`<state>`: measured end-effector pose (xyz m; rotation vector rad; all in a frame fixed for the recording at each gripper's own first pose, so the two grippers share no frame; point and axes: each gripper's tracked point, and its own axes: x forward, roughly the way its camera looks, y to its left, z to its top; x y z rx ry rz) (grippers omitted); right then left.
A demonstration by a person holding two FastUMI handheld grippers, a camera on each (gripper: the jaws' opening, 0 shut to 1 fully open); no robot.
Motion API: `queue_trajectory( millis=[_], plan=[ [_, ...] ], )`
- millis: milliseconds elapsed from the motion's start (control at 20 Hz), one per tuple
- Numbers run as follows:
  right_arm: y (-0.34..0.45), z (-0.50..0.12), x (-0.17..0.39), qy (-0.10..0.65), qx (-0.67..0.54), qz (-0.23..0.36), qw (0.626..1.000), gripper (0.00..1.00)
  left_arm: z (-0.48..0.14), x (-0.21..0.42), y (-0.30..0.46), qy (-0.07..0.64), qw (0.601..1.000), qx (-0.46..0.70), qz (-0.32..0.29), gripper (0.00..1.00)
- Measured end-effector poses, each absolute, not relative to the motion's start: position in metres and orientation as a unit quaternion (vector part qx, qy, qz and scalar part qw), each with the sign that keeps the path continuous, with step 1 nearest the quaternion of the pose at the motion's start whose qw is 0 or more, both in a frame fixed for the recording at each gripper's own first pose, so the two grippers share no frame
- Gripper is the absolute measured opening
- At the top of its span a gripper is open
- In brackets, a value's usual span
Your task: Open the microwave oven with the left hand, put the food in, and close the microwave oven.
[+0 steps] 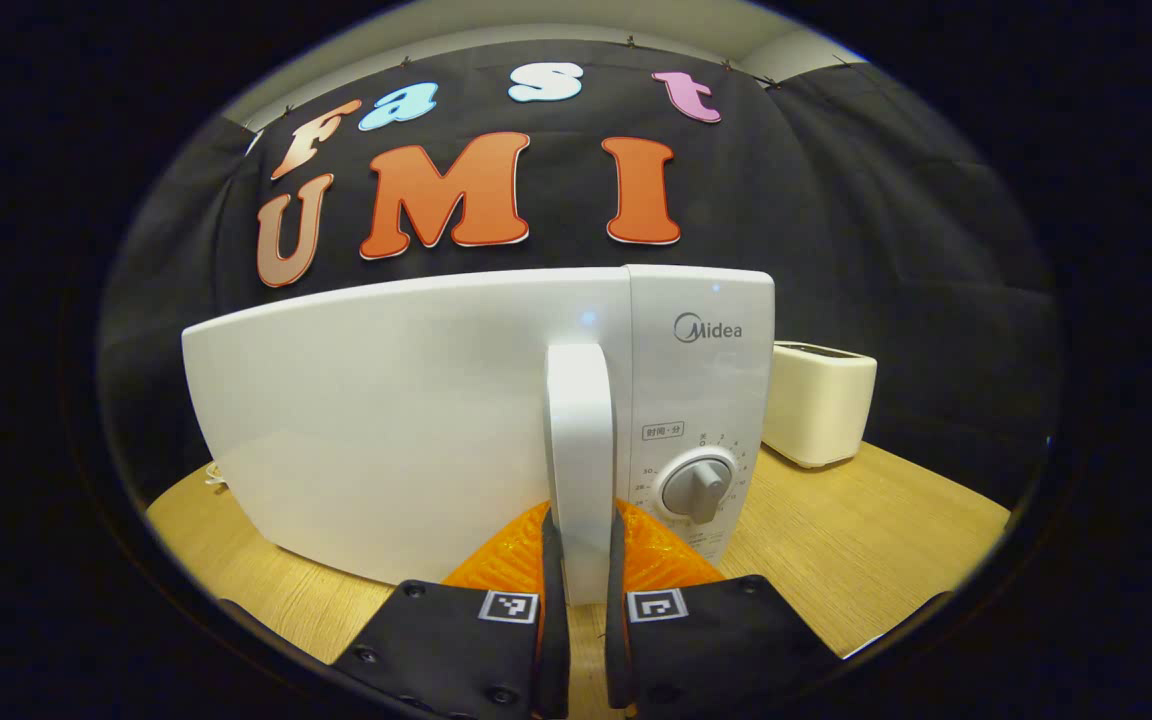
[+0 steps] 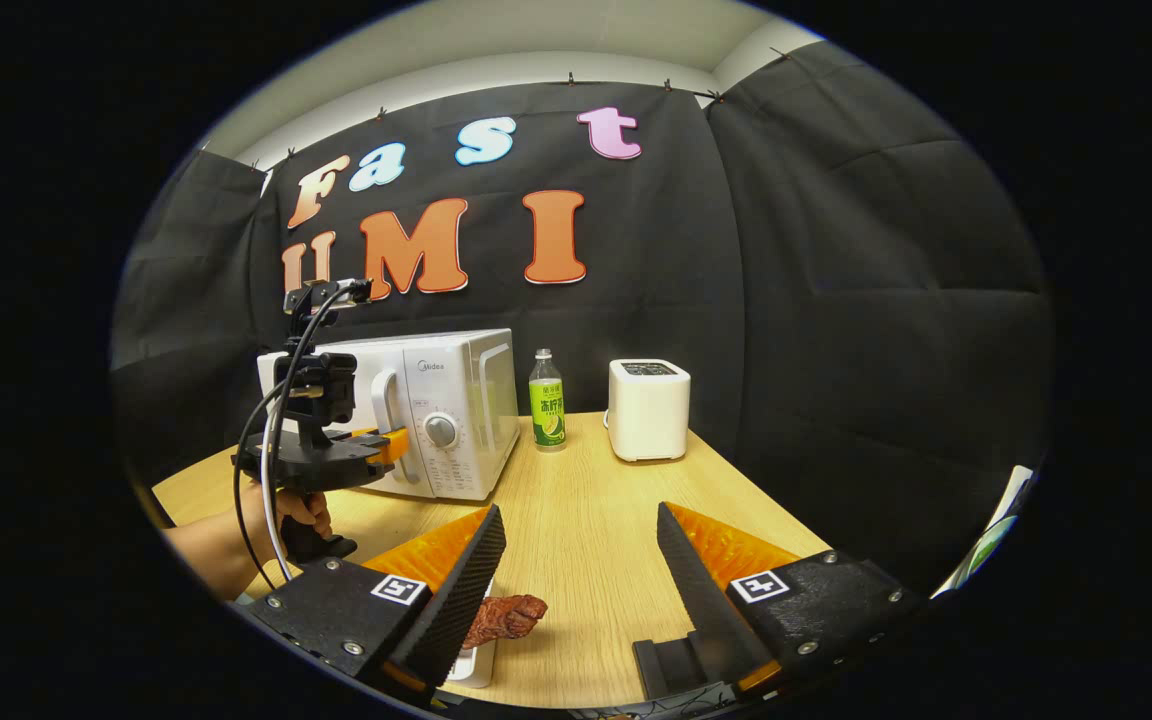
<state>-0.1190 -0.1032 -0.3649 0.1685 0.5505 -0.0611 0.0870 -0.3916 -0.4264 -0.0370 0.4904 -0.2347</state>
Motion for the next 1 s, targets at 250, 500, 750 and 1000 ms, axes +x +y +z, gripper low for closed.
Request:
queue_trajectory(
  millis=[250,500,750,1000],
  plan=[
    [-0.103,-0.366,-0.124,0.273,0.078,-0.031,0.958,0.95,-0.429,0.079,-0.388,0.248,0.961,-0.024,-0.122,0.19],
    [-0.108,-0.376,-0.124,0.283,0.081,-0.037,0.955,0.95,-0.428,0.072,-0.387,0.249,0.959,-0.03,-0.13,0.19],
    [-0.11,-0.386,-0.123,0.293,0.09,-0.042,0.951,0.95,-0.429,0.069,-0.387,0.244,0.961,-0.039,-0.126,0.17],
    [-0.111,-0.389,-0.123,0.295,0.087,-0.041,0.951,0.95,-0.429,0.061,-0.385,0.252,0.957,-0.058,-0.128,0.17]
  ],
)
